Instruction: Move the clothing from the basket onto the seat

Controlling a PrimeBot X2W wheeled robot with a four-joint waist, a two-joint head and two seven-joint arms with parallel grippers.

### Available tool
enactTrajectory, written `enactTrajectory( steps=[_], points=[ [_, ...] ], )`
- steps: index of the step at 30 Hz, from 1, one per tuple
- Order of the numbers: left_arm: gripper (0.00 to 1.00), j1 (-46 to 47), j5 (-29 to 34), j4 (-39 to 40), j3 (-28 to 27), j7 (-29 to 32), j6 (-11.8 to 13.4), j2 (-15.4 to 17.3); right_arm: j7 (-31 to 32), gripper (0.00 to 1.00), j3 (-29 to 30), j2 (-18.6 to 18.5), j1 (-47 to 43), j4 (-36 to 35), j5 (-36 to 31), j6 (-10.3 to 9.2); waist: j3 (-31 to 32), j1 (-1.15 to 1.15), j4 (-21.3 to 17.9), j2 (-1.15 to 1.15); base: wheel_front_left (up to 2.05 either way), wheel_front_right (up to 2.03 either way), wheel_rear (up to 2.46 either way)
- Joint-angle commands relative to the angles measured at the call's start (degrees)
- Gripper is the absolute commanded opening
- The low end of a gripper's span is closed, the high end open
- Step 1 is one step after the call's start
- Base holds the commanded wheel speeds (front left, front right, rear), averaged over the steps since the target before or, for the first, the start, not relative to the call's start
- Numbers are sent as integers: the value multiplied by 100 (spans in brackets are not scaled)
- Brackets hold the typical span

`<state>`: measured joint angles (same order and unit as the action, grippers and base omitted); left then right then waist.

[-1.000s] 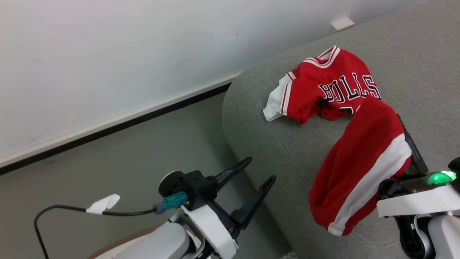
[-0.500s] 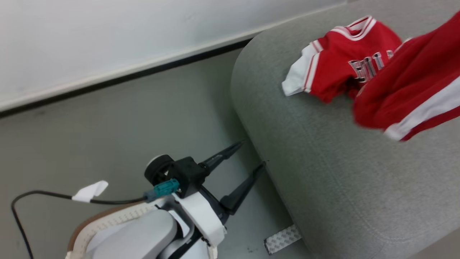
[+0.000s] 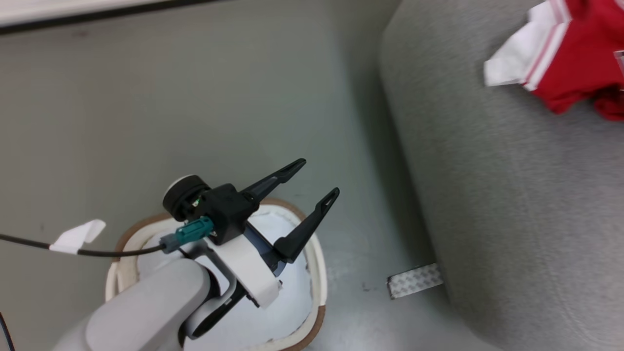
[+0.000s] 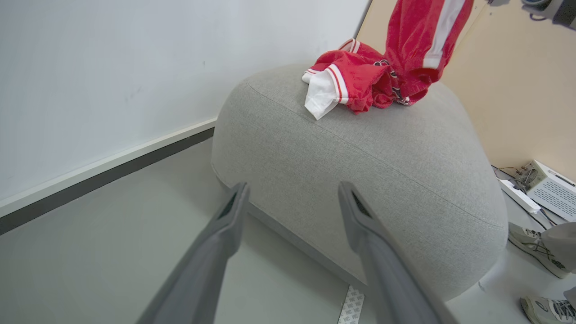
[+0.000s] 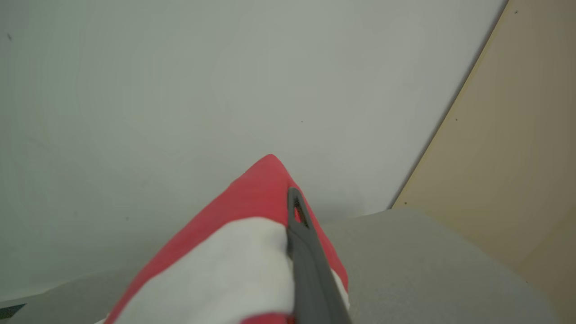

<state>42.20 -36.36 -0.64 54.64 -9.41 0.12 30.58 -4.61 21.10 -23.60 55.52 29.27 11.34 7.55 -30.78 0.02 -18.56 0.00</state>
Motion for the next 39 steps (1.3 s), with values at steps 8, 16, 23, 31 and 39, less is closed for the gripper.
enactTrajectory(
  steps=[8,16,23,31,39],
  points=[
    [100,1,13,-113,-3,-156,9,-47,1468,79,-322,-346,-290,1682,-1232,-14,-214,-2,479,0,0,0,0],
    [100,-306,-180,-443,-50,-350,73,-146,2181,100,-1214,-267,-530,2097,-1148,-14,516,-2,370,0,0,0,0],
    [100,-849,-436,-779,-258,-514,235,-274,2772,100,-2964,-762,-1249,1261,-75,-14,1580,-2,321,0,0,0,0],
    [100,-1702,-996,-906,-1164,-575,653,-183,3082,100,-3208,-1526,-2411,-1278,1412,-14,2589,-2,596,0,0,0,0],
    [100,-2745,-925,-516,-2666,-576,912,-156,2369,100,-2500,-632,-3315,-2481,1430,-14,3167,-2,981,0,0,0,0]
  ],
)
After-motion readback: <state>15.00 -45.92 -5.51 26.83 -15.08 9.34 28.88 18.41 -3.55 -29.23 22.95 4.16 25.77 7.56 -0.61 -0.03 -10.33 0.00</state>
